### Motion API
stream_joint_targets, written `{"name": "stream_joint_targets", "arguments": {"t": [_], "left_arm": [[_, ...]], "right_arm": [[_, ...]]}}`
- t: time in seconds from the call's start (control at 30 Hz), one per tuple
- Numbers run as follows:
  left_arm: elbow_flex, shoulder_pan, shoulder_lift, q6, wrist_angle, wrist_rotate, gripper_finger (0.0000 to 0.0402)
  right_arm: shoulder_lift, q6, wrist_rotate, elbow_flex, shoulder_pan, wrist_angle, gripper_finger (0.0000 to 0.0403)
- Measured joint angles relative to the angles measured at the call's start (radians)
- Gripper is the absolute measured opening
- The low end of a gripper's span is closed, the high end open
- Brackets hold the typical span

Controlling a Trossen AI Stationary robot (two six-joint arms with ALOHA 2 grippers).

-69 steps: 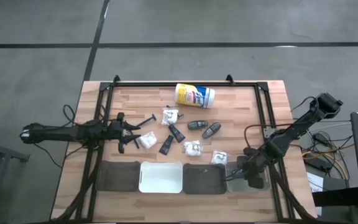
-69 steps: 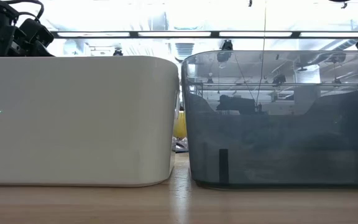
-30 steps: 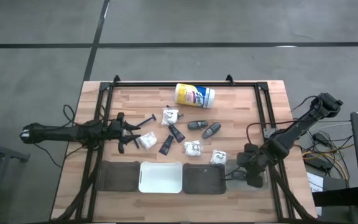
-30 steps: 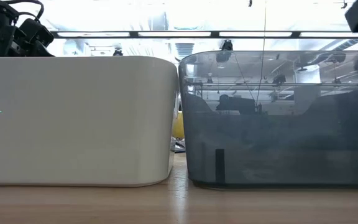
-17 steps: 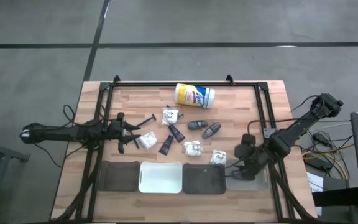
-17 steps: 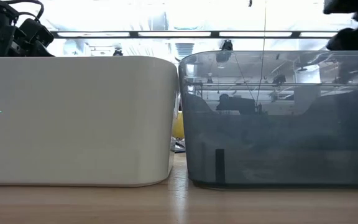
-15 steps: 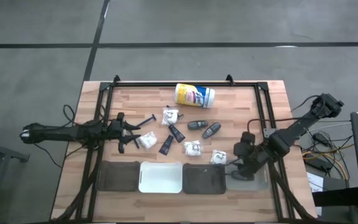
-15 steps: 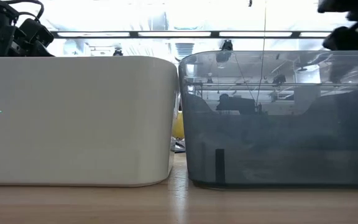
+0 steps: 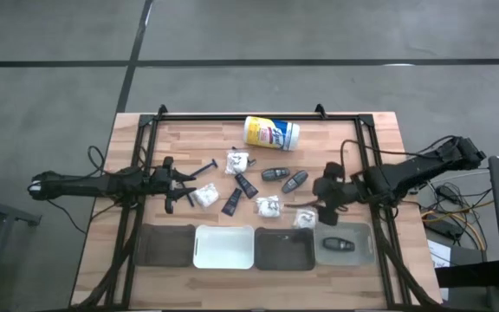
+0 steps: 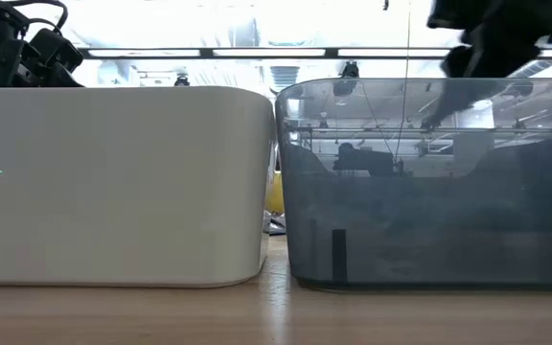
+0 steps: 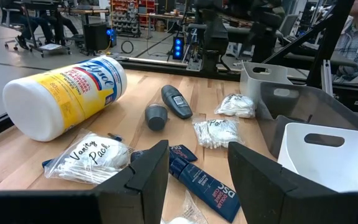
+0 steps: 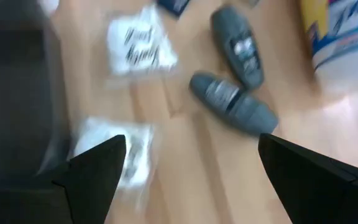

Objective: Pick & Place Travel size toiletries
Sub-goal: Put the gray deodorant into the gray bin

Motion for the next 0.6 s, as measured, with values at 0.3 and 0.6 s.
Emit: {"name": "stream_joint_targets", "arguments": {"t": [0.3,0.6], "left_arm": [[0.000,0.000,0.000,0.000,0.000,0.000,0.0171],[0.000,0.000,0.000,0.000,0.000,0.000,0.0171]], "right_arm": [[0.000,-0.185,0.000,0.000,-0.186,0.182,0.0364],[0.000,-0.247,0.000,-0.001,-0.304,0.259,0.0363]]}}
